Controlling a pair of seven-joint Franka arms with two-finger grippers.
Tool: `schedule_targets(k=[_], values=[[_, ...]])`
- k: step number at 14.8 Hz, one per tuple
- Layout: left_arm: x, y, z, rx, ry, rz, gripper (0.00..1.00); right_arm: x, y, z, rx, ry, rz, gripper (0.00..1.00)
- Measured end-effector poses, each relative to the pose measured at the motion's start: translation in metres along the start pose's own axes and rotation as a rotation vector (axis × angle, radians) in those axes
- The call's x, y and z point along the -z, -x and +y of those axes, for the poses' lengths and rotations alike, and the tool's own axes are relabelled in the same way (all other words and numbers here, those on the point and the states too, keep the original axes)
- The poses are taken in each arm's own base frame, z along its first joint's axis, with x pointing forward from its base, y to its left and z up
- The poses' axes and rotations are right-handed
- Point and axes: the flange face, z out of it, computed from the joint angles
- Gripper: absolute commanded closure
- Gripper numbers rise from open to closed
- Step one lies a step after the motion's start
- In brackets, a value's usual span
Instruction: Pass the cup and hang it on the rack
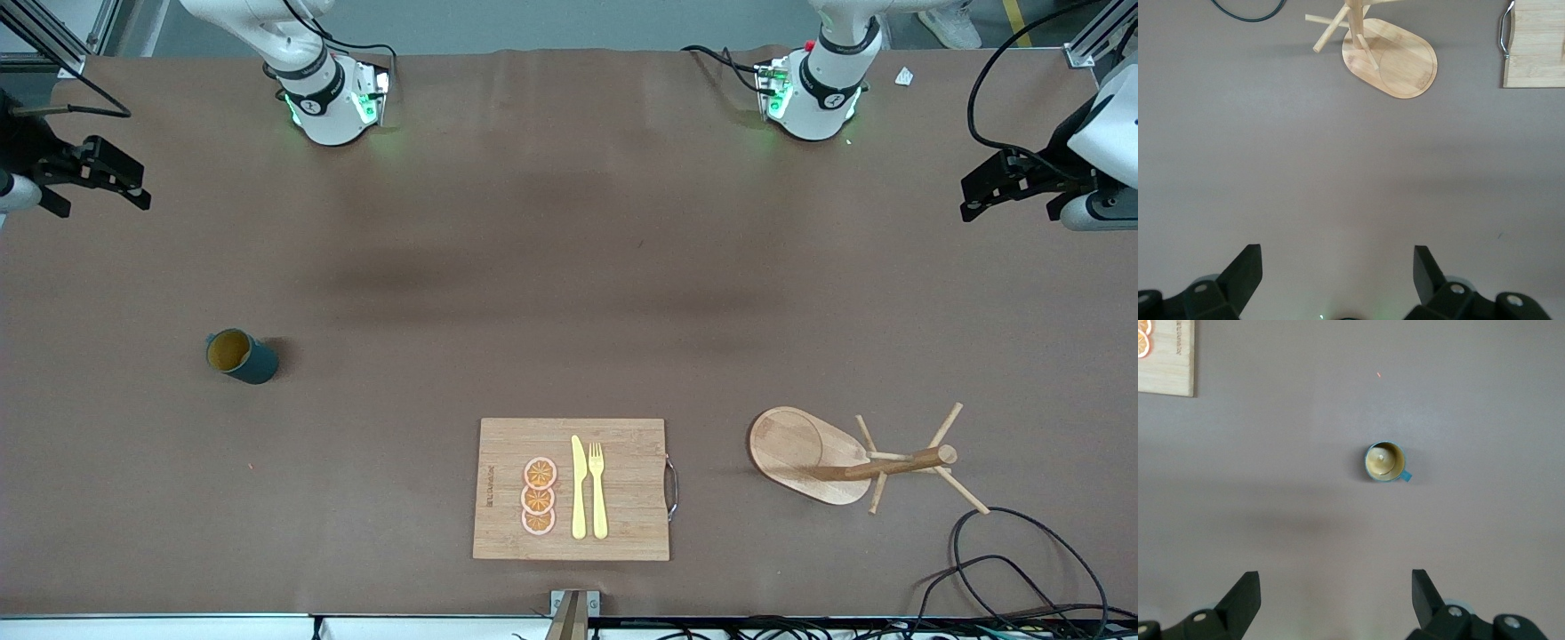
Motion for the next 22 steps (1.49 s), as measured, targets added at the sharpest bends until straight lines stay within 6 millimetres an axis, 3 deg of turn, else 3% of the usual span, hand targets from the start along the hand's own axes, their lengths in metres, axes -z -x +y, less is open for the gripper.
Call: schedule_targets(k=[13,17,22], values=[[-0.001,0.001,0.001,-0.001,-0.002,-0.012,0.00,-0.139,-0.023,-0.006,-0.067,0.008,0.069,0.00],[0.000,0.001,0.001,-0.003,-0.002,-0.011,0.00,-0.190,-0.040,-0.005,-0.099,0.010,0.056,0.00],[-0.001,0.002,0.003,-0.006,-0.003,-0.011,0.00,-0.269,-0.052,0.005,-0.133,0.016,0.049,0.00]])
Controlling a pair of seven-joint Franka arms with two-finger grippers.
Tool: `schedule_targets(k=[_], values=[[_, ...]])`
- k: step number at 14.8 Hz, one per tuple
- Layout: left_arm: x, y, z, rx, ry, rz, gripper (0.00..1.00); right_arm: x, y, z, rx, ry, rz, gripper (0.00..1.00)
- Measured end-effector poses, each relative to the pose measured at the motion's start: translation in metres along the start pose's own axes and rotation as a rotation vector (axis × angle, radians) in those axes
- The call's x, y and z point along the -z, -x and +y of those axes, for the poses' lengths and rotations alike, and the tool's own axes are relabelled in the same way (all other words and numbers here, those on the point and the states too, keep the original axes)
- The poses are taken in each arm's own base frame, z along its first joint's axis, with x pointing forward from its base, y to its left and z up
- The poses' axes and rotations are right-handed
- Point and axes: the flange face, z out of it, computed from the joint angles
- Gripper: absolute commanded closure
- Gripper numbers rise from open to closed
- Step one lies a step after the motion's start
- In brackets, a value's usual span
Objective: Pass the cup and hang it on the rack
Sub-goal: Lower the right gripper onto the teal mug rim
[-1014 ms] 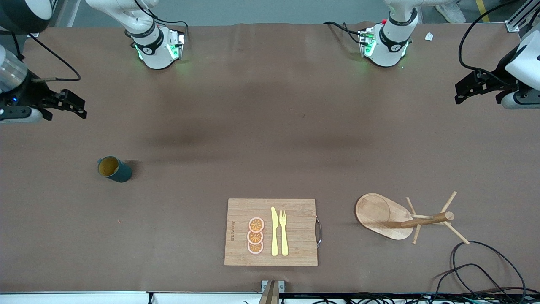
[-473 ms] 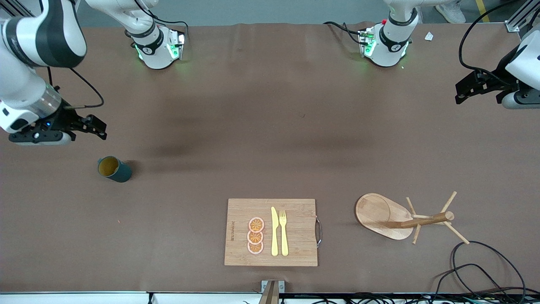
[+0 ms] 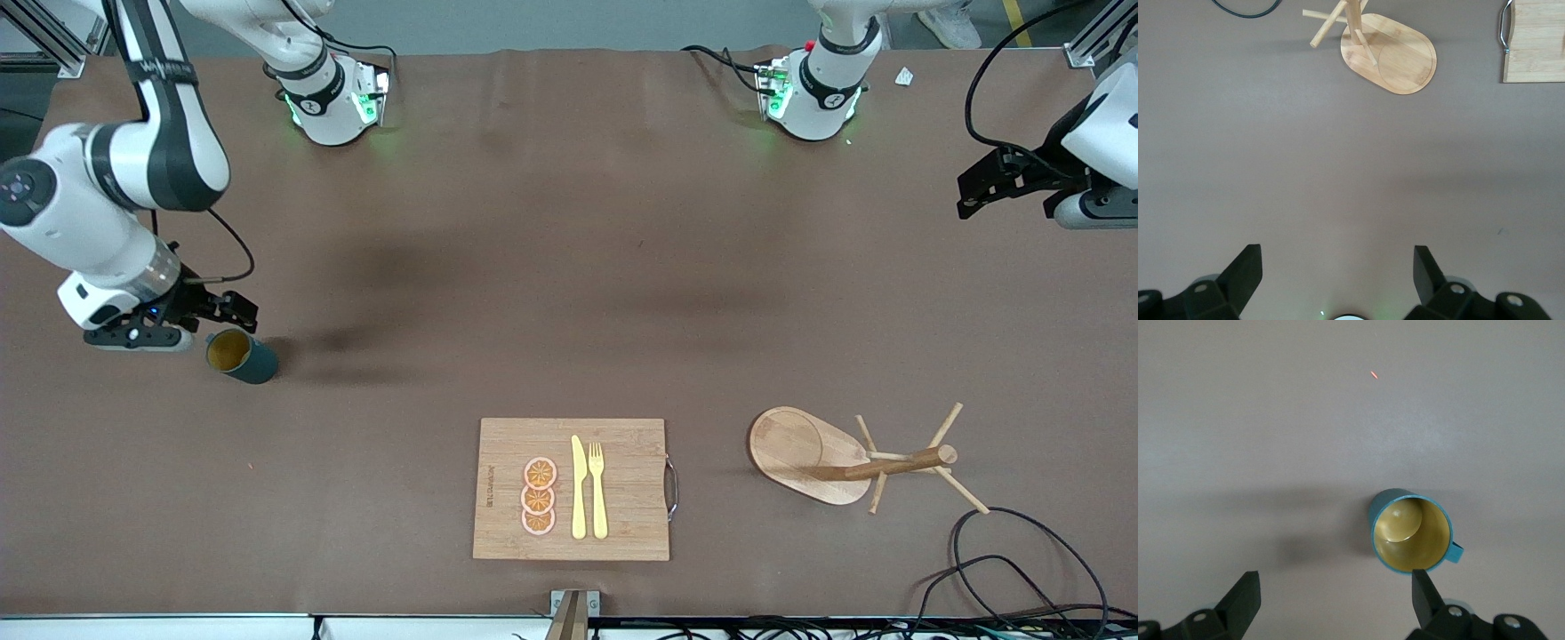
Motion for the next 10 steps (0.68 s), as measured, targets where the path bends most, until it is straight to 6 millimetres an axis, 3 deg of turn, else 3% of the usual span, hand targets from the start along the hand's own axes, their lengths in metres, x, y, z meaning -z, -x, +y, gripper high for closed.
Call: schedule_targets(k=[6,10], values=[[0.000,0.000,-0.002,0.003,0.000,0.000,0.00,-0.057,-0.006,0.021,-0.039,0.008,-0.019,0.00],[0.000,0.000,-0.002,0.003,0.000,0.000,0.00,-0.081,-0.003,0.022,-0.057,0.010,-0.057,0.04]])
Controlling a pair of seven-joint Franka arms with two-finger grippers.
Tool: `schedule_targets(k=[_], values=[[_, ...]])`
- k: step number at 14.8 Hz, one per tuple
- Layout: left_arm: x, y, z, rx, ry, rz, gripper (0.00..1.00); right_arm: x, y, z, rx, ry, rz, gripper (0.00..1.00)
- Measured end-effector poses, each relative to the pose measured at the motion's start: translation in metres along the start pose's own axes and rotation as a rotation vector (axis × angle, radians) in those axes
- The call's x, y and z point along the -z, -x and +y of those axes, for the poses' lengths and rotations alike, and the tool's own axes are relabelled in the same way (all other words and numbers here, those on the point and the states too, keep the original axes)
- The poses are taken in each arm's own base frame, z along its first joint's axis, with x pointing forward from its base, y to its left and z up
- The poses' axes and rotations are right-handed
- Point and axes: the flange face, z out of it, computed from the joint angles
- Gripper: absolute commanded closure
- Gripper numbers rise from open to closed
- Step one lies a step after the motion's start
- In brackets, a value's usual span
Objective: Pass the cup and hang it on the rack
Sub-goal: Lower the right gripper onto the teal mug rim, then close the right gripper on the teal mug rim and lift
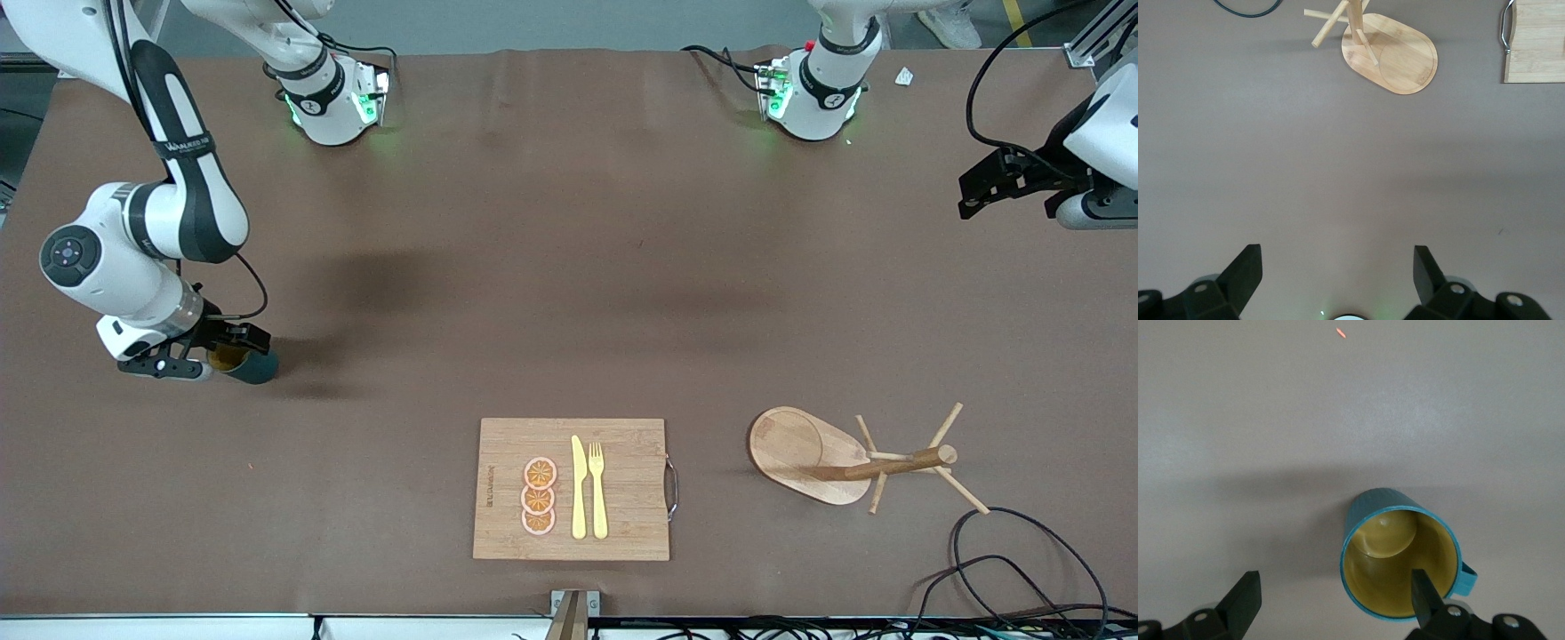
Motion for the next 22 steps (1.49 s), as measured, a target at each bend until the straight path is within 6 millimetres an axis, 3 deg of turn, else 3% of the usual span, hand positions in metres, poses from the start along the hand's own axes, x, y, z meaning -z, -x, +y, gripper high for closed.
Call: schedule_targets(k=[4,6,11,15,22], values=[[0.000,0.000,0.000,0.000,0.000,0.000,0.00,-0.023,0.004,-0.002,-0.018,0.003,-0.043,0.18],[-0.001,0.000,0.000,0.000,0.000,-0.002,0.00,-0.030,0.004,-0.002,-0.019,0.004,-0.053,0.30],[-0.006,-0.003,0.002,-0.004,0.001,-0.012,0.00,-0.031,0.004,-0.002,-0.021,0.004,-0.054,0.73],[-0.007,-0.004,0.002,-0.004,0.001,-0.014,0.00,-0.031,0.004,-0.003,-0.020,0.004,-0.053,0.99],[-0.007,-0.004,0.003,-0.006,0.001,-0.014,0.00,-0.028,0.001,-0.005,-0.020,0.004,-0.056,1.00]])
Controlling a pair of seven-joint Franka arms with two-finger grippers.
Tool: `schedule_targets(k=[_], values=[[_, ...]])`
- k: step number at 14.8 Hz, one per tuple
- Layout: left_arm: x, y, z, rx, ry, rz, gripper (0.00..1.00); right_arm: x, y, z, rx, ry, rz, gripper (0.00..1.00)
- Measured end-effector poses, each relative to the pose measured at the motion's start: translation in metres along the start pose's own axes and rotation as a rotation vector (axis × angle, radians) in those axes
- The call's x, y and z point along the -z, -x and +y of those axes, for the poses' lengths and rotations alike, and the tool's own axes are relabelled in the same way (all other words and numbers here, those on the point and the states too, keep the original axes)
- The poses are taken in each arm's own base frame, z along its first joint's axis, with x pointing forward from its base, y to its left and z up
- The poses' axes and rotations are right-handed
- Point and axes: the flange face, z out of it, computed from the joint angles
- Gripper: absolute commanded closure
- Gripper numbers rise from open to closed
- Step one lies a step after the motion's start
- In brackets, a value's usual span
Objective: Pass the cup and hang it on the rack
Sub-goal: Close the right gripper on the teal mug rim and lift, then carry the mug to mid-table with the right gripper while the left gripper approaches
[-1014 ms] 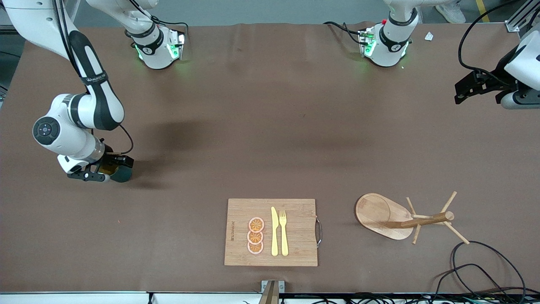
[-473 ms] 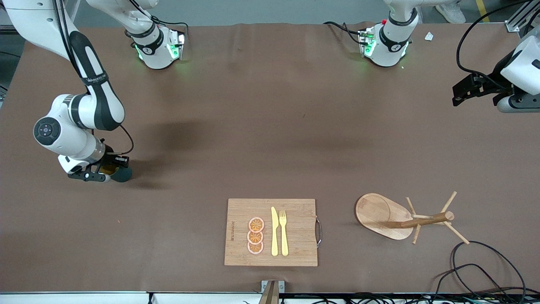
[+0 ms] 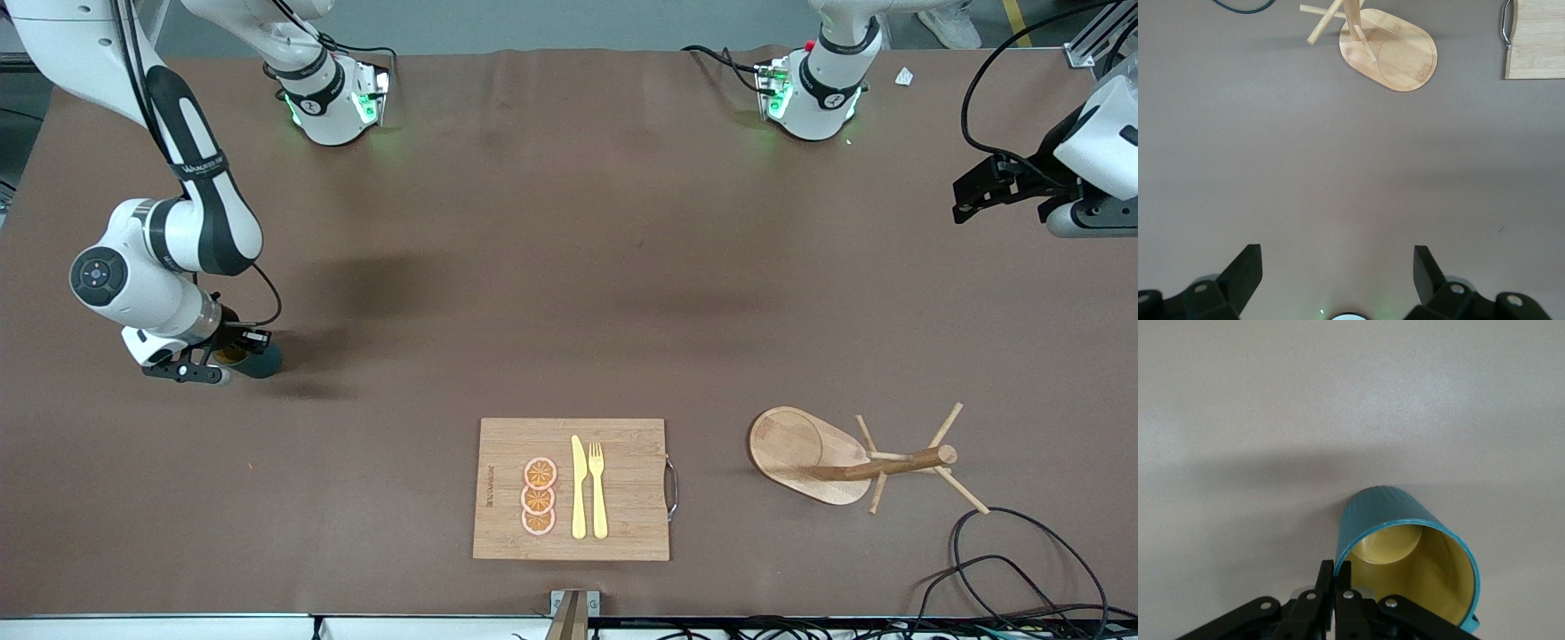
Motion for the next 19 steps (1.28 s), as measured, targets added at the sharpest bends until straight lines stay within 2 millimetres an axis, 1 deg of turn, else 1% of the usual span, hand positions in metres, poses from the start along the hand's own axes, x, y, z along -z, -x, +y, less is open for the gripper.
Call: schedule_targets(k=[1,2,3,5,6,7,9,11,12,13,14,16,18,19], values=[[0.000,0.000,0.000,0.000,0.000,0.000,0.00,0.004,-0.001,-0.005,-0.009,0.002,-0.028,1.00],[0.000,0.000,0.000,-0.001,0.000,-0.001,0.00,0.013,-0.004,-0.016,-0.029,0.007,-0.064,1.00],[-0.001,0.000,0.000,-0.001,0.000,-0.001,0.00,0.026,-0.008,-0.031,-0.052,0.013,-0.088,1.00],[-0.001,-0.001,0.001,-0.001,0.000,-0.002,0.00,0.058,-0.014,-0.075,-0.098,0.026,-0.100,1.00],[-0.002,-0.001,0.001,-0.001,0.000,-0.004,0.00,0.073,-0.013,-0.099,-0.117,0.026,-0.097,1.00],[-0.004,-0.002,0.001,-0.001,0.000,-0.007,0.00,0.084,-0.011,-0.118,-0.136,0.008,-0.096,1.00],[-0.008,-0.004,0.001,-0.002,0.001,-0.014,0.00,0.098,-0.006,-0.140,-0.170,-0.055,-0.112,1.00],[-0.012,-0.007,0.000,-0.001,0.002,-0.020,0.00,0.107,-0.001,-0.159,-0.221,-0.077,-0.123,1.00],[-0.015,-0.010,0.000,0.000,0.003,-0.020,0.00,0.111,0.002,-0.174,-0.249,-0.077,-0.123,1.00],[-0.019,-0.014,-0.001,0.001,0.004,-0.019,0.00,0.117,0.007,-0.194,-0.277,-0.075,-0.118,1.00],[-0.022,-0.017,-0.002,0.003,0.005,-0.019,0.00,0.124,0.015,-0.219,-0.301,-0.075,-0.109,1.00],[-0.027,-0.021,-0.004,0.006,0.007,-0.021,0.00,0.142,0.035,-0.277,-0.317,-0.085,-0.082,1.00],[-0.029,-0.022,-0.004,0.006,0.007,-0.023,0.00,0.159,0.056,-0.332,-0.274,-0.100,-0.058,1.00],[-0.029,-0.022,-0.005,0.007,0.007,-0.023,0.00,0.164,0.066,-0.358,-0.237,-0.104,-0.052,1.00]])
